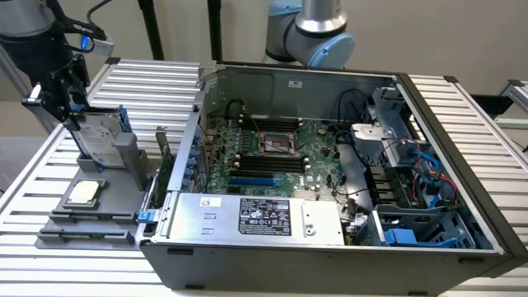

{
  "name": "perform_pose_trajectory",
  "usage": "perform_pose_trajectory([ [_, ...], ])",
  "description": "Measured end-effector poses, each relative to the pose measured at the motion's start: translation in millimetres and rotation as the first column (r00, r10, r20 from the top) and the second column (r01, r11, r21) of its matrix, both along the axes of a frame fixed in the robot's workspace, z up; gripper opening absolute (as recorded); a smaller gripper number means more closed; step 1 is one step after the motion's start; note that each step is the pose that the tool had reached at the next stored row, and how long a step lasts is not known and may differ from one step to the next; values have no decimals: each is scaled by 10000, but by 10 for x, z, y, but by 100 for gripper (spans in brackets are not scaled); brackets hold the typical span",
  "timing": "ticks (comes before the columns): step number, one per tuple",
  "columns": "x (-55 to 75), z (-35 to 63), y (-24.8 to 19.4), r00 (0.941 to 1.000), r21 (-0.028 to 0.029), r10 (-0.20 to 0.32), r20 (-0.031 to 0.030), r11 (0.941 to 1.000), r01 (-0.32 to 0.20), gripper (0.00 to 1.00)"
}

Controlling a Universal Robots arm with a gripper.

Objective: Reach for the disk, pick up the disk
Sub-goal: 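Pick up the disk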

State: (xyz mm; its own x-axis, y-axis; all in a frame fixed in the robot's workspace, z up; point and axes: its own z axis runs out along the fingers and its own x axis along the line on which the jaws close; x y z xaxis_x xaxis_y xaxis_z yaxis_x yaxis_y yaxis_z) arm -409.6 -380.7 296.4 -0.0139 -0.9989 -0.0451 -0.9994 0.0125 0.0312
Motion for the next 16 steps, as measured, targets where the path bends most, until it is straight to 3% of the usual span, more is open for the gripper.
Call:
perform_pose_trajectory([
  [7, 6, 0, -8, 10000, -1, -1, -1, 10000, 1, 52],
  [9, 7, 0, -10, 10000, -5, 0, -2, 10000, 0, 39],
  [16, 7, -1, -26, 10000, 0, 1, 0, 10000, -1, 35],
])
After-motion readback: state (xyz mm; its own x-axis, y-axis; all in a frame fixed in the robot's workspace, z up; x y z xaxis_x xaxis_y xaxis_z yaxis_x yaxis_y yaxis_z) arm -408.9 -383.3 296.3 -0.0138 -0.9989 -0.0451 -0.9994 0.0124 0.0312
